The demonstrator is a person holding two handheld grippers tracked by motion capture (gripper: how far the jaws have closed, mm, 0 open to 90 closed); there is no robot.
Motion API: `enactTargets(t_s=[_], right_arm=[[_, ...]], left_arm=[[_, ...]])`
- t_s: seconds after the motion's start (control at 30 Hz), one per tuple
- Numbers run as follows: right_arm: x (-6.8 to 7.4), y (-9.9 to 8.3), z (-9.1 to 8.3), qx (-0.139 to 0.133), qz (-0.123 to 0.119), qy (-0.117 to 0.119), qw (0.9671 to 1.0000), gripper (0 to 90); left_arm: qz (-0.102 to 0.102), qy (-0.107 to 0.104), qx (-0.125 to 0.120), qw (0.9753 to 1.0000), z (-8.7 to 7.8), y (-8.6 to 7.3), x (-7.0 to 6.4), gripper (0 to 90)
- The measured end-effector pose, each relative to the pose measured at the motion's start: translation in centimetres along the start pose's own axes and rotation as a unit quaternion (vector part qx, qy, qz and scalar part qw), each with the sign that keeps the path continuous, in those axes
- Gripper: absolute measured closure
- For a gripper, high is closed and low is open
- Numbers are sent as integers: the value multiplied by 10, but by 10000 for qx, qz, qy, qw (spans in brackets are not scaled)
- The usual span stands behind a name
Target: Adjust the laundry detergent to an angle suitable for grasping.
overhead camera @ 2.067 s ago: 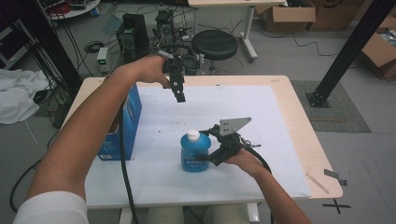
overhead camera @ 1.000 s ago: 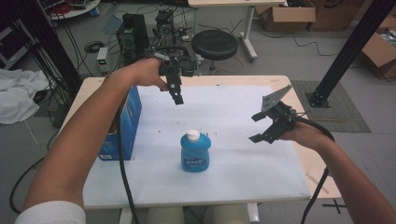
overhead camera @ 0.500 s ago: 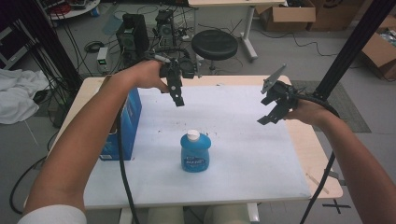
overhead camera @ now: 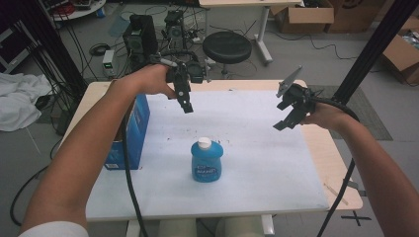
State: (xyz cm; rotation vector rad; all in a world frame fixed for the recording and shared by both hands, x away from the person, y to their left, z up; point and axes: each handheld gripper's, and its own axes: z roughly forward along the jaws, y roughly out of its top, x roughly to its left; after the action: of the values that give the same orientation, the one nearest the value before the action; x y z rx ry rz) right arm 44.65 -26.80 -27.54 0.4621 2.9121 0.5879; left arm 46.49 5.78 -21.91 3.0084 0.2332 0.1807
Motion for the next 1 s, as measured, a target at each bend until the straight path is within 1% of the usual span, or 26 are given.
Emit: enactTargets(t_s=[0.2,0.5,0.77,0.97,1.0], right_arm=[[3,1,0,2,-48,19,10000,163],[4,1,1,-40,-39,43,10000,164],[5,2,0,-39,-51,37,10000,165],[10,3,-1,-29,-75,34,10000,165],[12,4,-2,-47,-88,30,9999,165]], left_arm=[[-11,6,9,10000,0,0,0,206],[-16,16,-18,10000,-1,1,-1,206],[-34,66,3,10000,-4,-1,-5,206],[-66,100,16,9999,-5,-2,-8,206],[-57,111,-21,9999,-6,-2,-9,206]])
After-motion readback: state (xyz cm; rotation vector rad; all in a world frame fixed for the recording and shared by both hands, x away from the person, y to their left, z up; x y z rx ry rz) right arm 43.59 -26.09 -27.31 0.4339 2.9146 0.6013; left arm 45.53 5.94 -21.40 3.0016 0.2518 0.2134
